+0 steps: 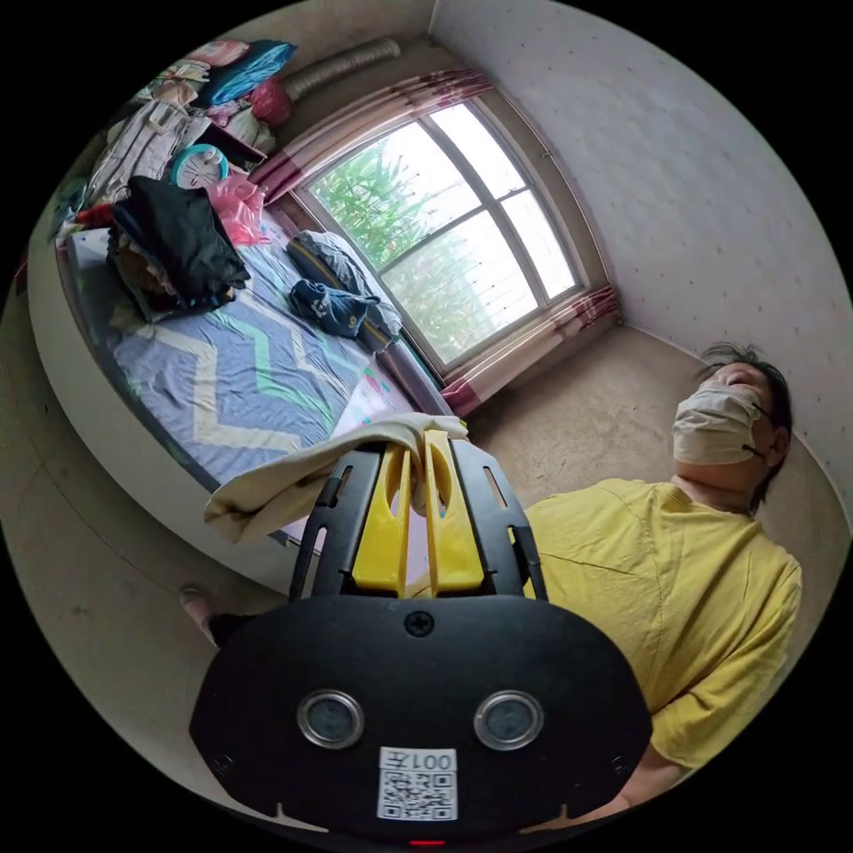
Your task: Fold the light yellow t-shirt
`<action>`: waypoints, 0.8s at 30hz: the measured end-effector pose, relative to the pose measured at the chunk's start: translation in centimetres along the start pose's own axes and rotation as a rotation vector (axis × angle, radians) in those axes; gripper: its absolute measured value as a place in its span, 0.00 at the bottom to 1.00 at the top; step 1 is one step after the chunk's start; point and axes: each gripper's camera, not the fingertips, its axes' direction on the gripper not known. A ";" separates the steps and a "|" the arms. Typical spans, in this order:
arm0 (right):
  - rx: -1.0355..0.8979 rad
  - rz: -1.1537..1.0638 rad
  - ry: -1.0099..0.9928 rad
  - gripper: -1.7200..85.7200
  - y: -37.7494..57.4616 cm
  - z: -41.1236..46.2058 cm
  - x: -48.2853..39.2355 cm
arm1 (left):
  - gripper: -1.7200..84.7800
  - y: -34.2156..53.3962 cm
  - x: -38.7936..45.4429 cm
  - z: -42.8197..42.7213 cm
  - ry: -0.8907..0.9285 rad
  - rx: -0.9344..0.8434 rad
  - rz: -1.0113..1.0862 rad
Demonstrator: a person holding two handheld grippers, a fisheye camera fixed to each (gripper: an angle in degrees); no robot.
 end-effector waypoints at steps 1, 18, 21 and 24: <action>0.005 -0.007 -0.013 0.04 -0.9 0.7 0.9 | 0.01 -2.8 0.9 -0.2 -0.007 -0.017 0.028; 0.079 -0.320 0.642 0.04 -24.0 23.6 12.9 | 0.01 -53.3 -0.5 2.6 0.084 -0.360 0.420; 0.165 -0.133 0.736 0.04 -19.2 26.1 21.7 | 0.01 -57.5 -8.8 4.9 0.126 -0.558 0.282; 0.223 0.241 0.863 0.04 -13.4 27.5 32.8 | 0.02 -57.4 -21.1 8.0 0.038 -0.719 -0.012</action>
